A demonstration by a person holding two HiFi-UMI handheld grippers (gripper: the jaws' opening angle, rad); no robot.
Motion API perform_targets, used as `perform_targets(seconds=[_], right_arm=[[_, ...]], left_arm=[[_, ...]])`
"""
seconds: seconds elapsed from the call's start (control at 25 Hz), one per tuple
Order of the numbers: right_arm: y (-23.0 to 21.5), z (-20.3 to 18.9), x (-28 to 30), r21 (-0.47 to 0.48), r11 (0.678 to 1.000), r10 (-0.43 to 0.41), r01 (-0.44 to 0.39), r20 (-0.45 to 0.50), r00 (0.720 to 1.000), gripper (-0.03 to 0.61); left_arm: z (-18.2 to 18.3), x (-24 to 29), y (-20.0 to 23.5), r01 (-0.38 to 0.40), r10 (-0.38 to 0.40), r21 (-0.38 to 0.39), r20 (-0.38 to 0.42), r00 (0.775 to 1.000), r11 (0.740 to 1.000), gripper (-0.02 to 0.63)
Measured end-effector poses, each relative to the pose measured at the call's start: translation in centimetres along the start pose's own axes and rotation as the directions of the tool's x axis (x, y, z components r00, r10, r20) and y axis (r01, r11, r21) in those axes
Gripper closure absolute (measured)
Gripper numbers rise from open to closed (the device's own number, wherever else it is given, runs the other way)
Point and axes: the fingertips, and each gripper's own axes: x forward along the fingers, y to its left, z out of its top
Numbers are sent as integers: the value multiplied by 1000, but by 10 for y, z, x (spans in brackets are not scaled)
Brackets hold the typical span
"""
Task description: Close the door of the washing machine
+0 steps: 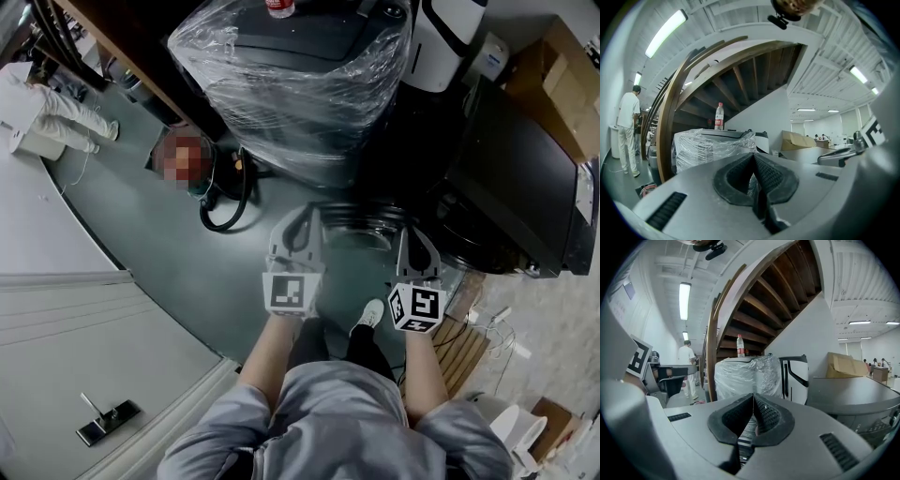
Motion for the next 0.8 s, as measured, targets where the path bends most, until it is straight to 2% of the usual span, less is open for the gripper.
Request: perform_targets(seconds=[0.12,0.28,0.8], right_arm=[[3,-11,9,-8,1000,17,-17,-25,1000,578],[6,-26,22,-13,999,35,-36,-60,998,578],[8,-62,54,-47,998,42,-48,-120,992,577]], left_arm=[[-3,6,1,1,-1,-18,6,1000,1000,615],[-8,13,1,7,-7,-6,6,1000,1000,615],[-25,31,5,9,-8,-24,12,1000,1000,615]])
